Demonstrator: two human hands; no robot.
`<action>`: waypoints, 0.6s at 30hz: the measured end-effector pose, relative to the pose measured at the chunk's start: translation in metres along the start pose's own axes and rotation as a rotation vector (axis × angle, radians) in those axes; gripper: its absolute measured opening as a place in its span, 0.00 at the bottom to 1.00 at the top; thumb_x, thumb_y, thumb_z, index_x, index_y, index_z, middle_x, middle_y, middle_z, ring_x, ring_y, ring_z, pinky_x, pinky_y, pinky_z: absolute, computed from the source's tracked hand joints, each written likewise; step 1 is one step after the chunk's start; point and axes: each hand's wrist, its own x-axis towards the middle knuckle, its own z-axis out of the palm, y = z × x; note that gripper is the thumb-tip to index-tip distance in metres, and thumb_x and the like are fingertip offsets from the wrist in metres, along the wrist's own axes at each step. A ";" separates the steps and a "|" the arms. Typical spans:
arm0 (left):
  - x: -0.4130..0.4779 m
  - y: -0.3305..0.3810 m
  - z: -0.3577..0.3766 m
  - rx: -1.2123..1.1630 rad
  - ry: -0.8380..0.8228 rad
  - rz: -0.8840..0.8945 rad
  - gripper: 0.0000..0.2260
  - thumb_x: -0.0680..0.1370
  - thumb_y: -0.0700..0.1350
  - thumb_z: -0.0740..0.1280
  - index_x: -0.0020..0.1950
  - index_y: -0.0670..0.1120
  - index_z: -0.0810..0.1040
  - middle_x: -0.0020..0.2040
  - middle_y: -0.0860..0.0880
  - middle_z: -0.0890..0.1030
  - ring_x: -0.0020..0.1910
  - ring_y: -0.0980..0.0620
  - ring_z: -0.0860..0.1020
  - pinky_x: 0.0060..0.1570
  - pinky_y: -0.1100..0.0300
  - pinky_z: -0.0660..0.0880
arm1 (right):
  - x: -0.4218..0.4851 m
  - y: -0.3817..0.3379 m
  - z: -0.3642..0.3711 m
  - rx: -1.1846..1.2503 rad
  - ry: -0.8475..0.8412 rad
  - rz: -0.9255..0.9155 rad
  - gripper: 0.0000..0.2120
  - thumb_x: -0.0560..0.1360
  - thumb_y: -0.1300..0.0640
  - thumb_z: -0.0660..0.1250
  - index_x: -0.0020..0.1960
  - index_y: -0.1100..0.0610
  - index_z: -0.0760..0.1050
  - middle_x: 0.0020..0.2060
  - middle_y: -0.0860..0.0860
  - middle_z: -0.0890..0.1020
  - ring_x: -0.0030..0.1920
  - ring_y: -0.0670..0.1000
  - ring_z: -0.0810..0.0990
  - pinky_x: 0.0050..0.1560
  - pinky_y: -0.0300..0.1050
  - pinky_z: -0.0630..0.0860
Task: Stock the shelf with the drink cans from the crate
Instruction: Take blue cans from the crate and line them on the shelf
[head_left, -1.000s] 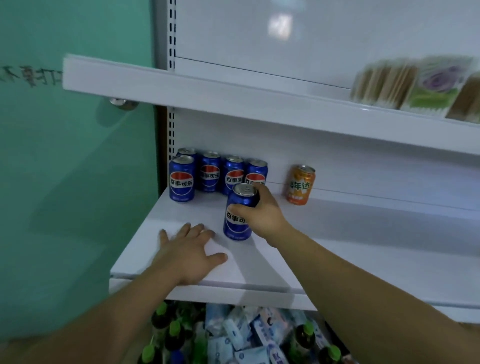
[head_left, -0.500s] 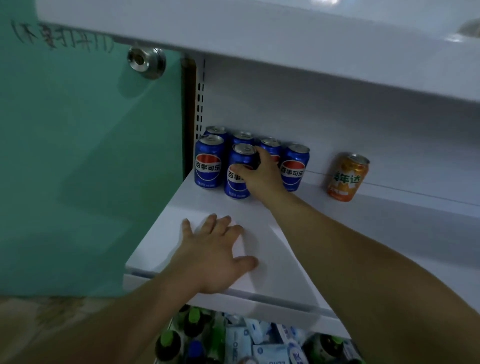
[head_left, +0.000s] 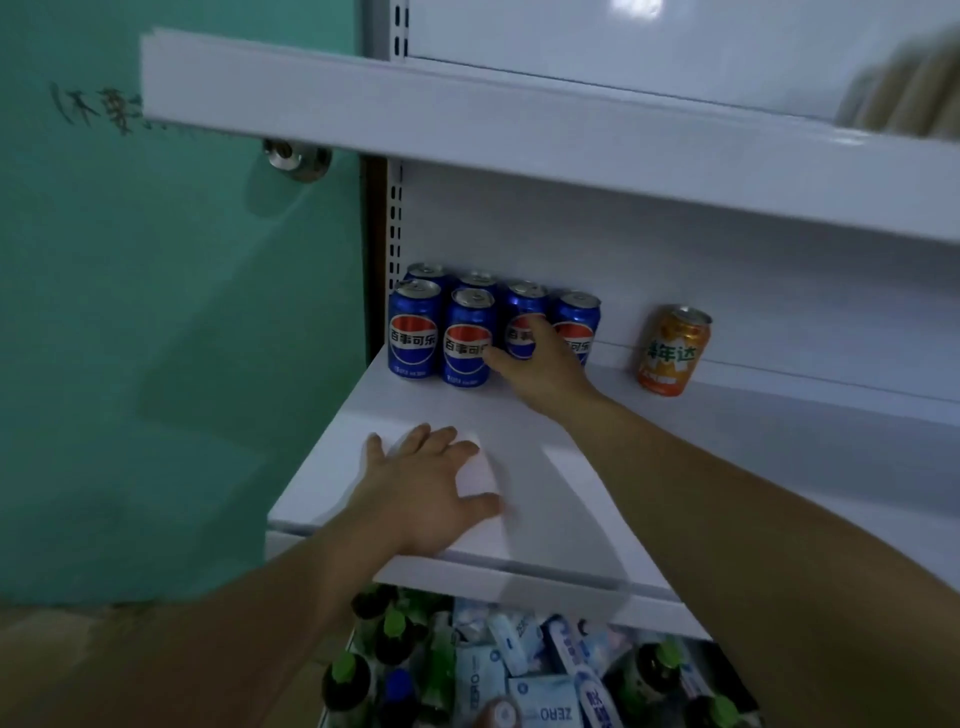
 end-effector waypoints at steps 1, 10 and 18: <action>-0.001 -0.001 -0.002 -0.015 -0.011 -0.008 0.34 0.74 0.71 0.53 0.77 0.59 0.52 0.79 0.56 0.48 0.77 0.53 0.45 0.72 0.37 0.40 | -0.015 0.002 -0.017 -0.084 -0.026 0.004 0.33 0.75 0.45 0.68 0.75 0.53 0.60 0.72 0.52 0.68 0.70 0.54 0.69 0.63 0.44 0.67; -0.011 0.100 -0.019 -0.247 -0.089 0.154 0.35 0.72 0.64 0.66 0.74 0.51 0.63 0.76 0.49 0.62 0.71 0.47 0.65 0.70 0.48 0.63 | -0.167 0.059 -0.192 -0.460 0.058 0.334 0.34 0.76 0.39 0.63 0.76 0.54 0.60 0.72 0.55 0.68 0.67 0.58 0.71 0.63 0.48 0.68; -0.090 0.331 0.051 -0.167 -0.264 0.754 0.28 0.74 0.59 0.67 0.71 0.50 0.68 0.71 0.48 0.69 0.66 0.47 0.71 0.64 0.53 0.69 | -0.345 0.135 -0.304 -0.499 0.289 0.658 0.34 0.77 0.39 0.63 0.76 0.53 0.59 0.70 0.55 0.71 0.59 0.56 0.75 0.55 0.48 0.73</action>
